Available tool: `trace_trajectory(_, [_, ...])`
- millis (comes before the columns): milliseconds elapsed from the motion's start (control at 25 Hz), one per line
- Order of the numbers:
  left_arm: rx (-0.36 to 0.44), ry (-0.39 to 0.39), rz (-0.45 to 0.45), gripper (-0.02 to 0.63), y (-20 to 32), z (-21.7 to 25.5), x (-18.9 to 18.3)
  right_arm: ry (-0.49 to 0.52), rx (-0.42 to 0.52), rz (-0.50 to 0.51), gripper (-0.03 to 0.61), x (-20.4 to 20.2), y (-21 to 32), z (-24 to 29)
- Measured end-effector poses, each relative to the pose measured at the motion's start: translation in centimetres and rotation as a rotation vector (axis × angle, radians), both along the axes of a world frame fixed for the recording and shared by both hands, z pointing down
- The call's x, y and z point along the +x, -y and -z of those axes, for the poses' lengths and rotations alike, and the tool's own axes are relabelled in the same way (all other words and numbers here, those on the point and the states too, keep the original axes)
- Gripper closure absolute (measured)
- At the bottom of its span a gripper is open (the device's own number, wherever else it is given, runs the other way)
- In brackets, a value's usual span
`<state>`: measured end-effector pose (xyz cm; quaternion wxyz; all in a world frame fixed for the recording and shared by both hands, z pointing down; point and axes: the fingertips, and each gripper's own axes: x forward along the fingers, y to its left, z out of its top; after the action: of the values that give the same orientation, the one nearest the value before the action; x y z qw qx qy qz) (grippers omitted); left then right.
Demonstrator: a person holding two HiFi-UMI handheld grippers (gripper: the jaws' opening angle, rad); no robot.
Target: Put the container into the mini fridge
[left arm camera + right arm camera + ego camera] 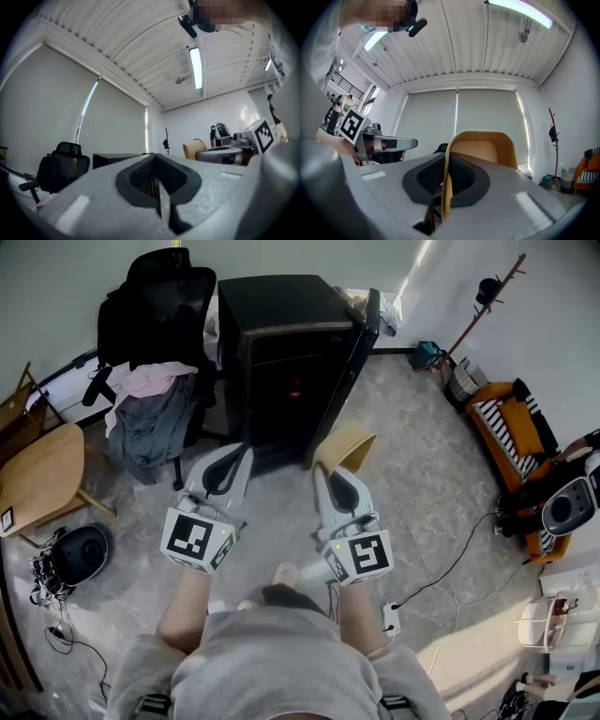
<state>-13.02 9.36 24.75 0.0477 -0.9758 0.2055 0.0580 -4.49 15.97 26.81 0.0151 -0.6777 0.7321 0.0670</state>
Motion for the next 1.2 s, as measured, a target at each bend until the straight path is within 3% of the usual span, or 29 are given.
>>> trace_trajectory(720, [-0.004, -0.018, 0.142, 0.612, 6.9, -0.1, 10.2, 0.008, 0.003, 0.136, 0.574, 11.4, 8.0, -0.7])
trace_trajectory(1200, [-0.031, 0.019, 0.159, 0.612, 9.0, -1.8, 13.8, 0.038, -0.018, 0.171, 0.574, 14.8, 11.0, -2.5])
